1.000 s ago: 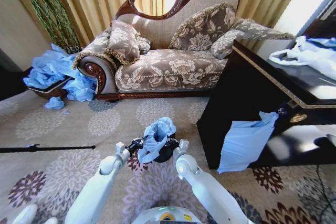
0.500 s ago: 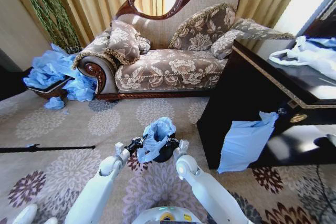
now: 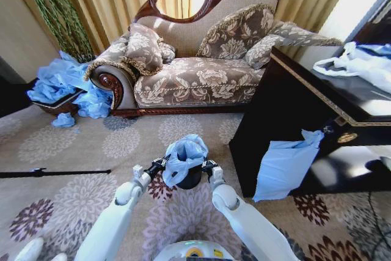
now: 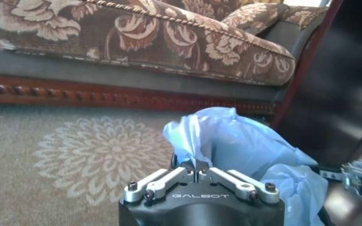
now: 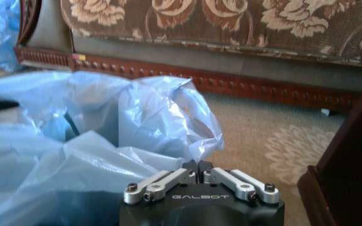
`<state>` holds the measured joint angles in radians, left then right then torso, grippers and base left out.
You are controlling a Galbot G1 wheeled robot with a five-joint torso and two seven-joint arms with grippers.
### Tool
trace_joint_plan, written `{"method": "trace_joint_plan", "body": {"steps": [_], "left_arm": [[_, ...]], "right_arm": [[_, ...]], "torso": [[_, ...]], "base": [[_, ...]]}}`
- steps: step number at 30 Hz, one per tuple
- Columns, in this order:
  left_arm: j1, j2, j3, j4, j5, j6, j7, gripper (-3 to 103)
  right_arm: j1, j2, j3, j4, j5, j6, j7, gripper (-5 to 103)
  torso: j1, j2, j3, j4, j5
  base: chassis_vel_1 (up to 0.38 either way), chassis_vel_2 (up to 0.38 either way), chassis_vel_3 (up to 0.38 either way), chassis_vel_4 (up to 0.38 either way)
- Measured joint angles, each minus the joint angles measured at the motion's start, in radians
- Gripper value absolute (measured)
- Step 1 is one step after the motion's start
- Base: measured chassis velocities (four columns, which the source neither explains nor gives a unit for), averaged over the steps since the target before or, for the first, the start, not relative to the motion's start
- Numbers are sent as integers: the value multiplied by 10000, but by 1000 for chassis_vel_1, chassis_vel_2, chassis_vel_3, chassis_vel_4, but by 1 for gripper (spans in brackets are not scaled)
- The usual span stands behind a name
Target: Place a garbage bag over the trash bin.
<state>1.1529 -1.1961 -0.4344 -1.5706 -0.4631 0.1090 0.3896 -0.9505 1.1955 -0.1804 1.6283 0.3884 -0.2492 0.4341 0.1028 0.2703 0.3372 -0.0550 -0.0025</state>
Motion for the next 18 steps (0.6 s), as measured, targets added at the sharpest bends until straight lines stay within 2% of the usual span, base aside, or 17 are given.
{"method": "trace_joint_plan", "body": {"steps": [9,18], "left_arm": [[315,-105,-224,29,-231,99,-159,0],[393,-257,-328,556,-208,105,-103,0]], "right_arm": [[-226,-417,5,166,-36,-110,-290,0],[-348,-733,70,189,250,-145,-665,0]], "torso": [[0,0,0,0,0],[0,0,0,1,0]], "base": [[0,0,0,0],[0,0,0,0]]}}
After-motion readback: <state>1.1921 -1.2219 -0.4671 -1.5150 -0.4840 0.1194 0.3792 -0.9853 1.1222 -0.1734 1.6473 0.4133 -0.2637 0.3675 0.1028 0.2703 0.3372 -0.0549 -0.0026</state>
